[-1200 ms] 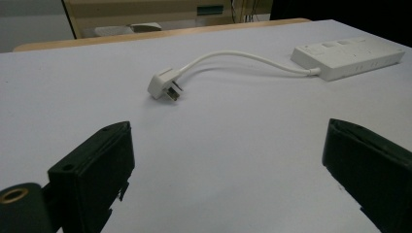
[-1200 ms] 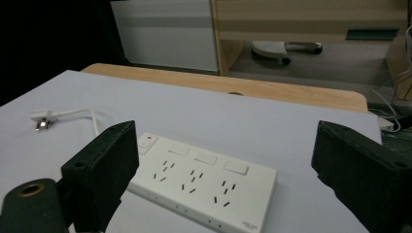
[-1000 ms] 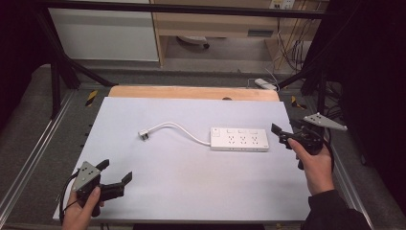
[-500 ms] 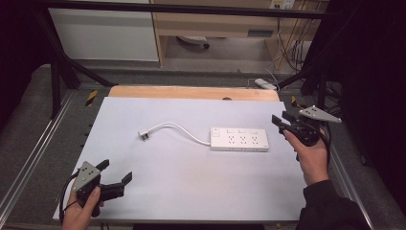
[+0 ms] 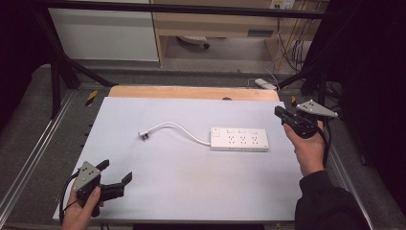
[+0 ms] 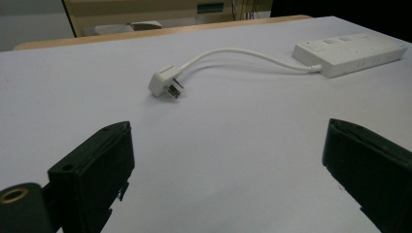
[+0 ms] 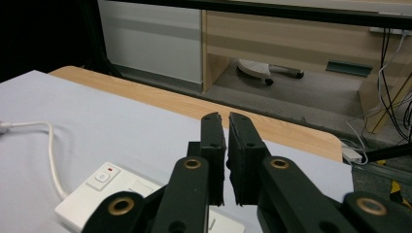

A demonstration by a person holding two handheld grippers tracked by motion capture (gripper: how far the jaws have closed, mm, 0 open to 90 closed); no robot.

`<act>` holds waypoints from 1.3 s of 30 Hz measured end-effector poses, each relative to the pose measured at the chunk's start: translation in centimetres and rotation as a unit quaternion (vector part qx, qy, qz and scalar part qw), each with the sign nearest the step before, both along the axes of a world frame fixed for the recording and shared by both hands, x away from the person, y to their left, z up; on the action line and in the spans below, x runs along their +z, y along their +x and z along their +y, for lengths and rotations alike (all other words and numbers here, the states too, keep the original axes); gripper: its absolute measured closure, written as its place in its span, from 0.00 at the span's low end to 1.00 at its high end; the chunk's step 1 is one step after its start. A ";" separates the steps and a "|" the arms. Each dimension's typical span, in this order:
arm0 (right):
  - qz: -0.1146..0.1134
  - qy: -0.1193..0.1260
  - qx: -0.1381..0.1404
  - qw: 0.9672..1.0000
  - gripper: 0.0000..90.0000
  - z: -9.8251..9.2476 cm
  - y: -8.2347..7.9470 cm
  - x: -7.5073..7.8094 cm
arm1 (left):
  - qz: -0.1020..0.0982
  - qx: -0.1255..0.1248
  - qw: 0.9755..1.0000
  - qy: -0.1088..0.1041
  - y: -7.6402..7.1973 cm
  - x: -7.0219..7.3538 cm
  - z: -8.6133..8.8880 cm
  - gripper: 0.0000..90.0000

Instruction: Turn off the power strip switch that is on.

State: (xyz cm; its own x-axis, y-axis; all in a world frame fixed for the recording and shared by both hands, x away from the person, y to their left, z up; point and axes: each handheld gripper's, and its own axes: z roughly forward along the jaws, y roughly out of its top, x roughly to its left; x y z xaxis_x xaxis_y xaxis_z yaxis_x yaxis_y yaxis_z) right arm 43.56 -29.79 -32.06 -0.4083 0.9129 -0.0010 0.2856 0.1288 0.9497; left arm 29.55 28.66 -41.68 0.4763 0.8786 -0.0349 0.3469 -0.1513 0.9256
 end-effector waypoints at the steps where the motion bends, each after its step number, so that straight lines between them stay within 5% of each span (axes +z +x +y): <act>1: -0.001 -0.002 -0.001 1.000 0.99 0.0 0.3 0.0 | 0.000 0.000 1.000 0.000 0.0 0.0 0.0 0.05; 39: 0.050 -0.035 -0.019 0.998 1.00 1.4 5.7 -3.0 | -0.002 -0.003 1.000 -0.005 0.0 0.0 0.1 0.05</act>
State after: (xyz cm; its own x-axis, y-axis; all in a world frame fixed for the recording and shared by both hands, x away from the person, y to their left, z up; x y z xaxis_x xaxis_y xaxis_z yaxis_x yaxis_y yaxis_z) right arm 49.22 -28.40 -35.03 -0.3738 0.9271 -0.0256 0.3845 0.1800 0.9054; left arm 29.60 28.75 -41.65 0.4820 0.8752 -0.0406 0.3417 -0.1450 0.9286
